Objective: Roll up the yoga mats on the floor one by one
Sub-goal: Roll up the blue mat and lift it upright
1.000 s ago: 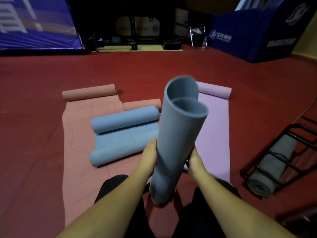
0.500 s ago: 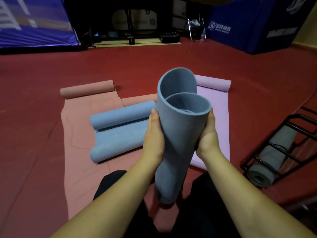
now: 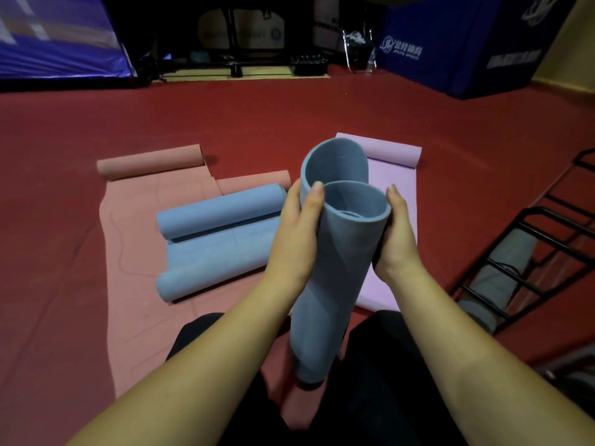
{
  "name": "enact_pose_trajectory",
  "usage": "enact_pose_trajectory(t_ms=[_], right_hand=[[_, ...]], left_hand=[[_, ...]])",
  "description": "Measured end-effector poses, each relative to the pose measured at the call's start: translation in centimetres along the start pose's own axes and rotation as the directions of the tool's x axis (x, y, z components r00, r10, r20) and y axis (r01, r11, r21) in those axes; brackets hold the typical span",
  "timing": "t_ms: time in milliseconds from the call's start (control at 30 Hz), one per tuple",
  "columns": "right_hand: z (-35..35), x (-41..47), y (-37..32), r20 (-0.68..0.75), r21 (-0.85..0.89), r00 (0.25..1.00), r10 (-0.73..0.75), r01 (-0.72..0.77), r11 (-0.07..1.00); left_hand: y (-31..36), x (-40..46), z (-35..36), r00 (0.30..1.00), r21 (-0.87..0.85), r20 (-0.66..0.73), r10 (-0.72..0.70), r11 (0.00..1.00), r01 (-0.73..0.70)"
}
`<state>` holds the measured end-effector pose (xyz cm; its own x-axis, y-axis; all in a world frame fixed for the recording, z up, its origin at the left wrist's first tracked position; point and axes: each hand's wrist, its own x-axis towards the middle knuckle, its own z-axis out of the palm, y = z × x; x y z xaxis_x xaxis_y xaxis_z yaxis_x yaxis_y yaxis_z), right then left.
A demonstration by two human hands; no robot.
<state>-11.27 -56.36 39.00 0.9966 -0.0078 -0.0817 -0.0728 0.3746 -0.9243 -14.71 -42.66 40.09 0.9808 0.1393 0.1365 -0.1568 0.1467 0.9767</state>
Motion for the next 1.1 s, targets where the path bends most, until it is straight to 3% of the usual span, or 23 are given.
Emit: enact_pose_trajectory(t_ms=[133, 333, 500, 700, 800, 900, 1100], right_hand=[[1.4, -0.4, -1.8, -0.006, -0.030, 1.000, 0.005, -0.005, 1.000], [0.3, -0.4, -1.6, 0.002, 0.028, 0.996, -0.093, 0.093, 0.995], [-1.2, -1.1, 2.8, -0.098, -0.059, 0.995, 0.020, -0.026, 0.998], [-1.1, -0.7, 0.4, -0.045, -0.020, 0.998, -0.052, 0.051, 0.999], [-2.2, -1.4, 3.8, -0.133, -0.128, 0.991, 0.010, -0.027, 0.991], [-3.6, -1.3, 6.4, -0.100, -0.165, 0.990, 0.100, -0.115, 0.980], [-2.8, -0.1, 3.8, 0.001, -0.245, 0.988, 0.155, -0.151, 0.958]], left_hand=[[0.8, 1.7, 0.7, 0.991, -0.051, -0.020, -0.129, 0.990, 0.128], [1.0, 3.1, 0.4, 0.992, -0.041, -0.006, -0.129, 0.991, 0.128], [-2.9, 0.8, 0.3, 0.980, 0.071, -0.065, -0.188, 0.979, 0.193], [0.5, 2.5, 0.3, 0.981, -0.040, -0.038, -0.188, 0.982, 0.187], [-2.2, 0.4, -0.2, 0.972, 0.052, -0.057, -0.227, 0.972, 0.229], [-4.8, -1.5, -0.3, 0.966, 0.136, -0.125, -0.228, 0.960, 0.244], [-4.0, -0.9, -0.6, 0.961, 0.033, -0.144, -0.237, 0.969, 0.244]])
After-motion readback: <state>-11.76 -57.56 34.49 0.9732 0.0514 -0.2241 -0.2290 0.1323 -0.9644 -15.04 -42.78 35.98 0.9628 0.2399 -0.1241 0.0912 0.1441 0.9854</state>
